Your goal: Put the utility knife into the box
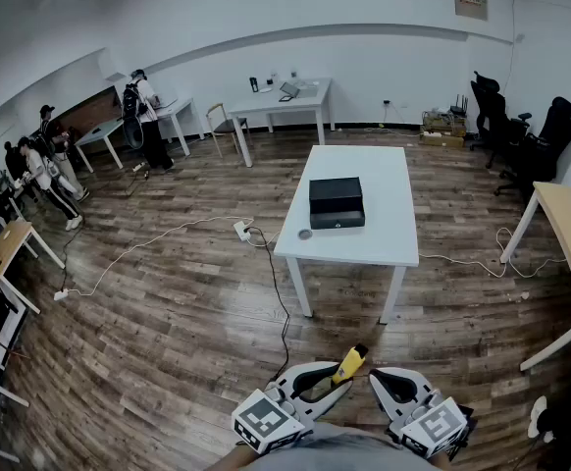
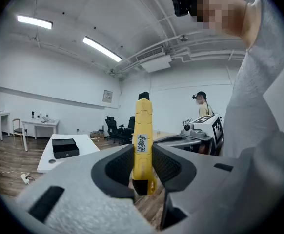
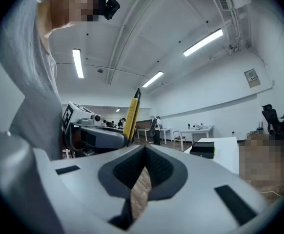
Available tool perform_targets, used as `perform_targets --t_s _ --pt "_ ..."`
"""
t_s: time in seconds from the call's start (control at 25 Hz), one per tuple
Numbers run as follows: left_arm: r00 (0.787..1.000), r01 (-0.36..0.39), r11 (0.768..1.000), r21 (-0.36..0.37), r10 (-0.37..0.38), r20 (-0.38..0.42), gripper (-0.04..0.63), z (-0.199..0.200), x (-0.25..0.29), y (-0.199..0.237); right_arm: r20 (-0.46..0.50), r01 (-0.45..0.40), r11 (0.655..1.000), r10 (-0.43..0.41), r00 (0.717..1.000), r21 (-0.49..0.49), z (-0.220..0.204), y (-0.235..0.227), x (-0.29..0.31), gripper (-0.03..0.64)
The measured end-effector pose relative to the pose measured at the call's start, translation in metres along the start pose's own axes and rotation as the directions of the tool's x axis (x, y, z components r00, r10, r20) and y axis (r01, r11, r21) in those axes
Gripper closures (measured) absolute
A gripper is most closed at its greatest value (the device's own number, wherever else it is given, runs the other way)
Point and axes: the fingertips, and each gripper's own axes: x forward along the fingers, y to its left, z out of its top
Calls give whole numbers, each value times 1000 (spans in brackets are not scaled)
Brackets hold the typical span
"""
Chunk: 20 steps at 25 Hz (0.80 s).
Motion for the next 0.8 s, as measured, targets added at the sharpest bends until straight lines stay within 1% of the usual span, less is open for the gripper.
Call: perform_targets --t_s 0.44,0.72,0.8 --pt "1000 -31 999 -9 31 -7 472 -1 -7 2 3 -33 999 33 999 12 3 5 6 589" --pt "1000 -20 1000 -11 20 -15 472 -3 0 1 4 -27 999 27 1000 21 0 -2 5 589" --pt "1000 -18 1000 -9 18 -16 472 -3 3 1 14 -37 999 37 999 31 1 -2 4 589"
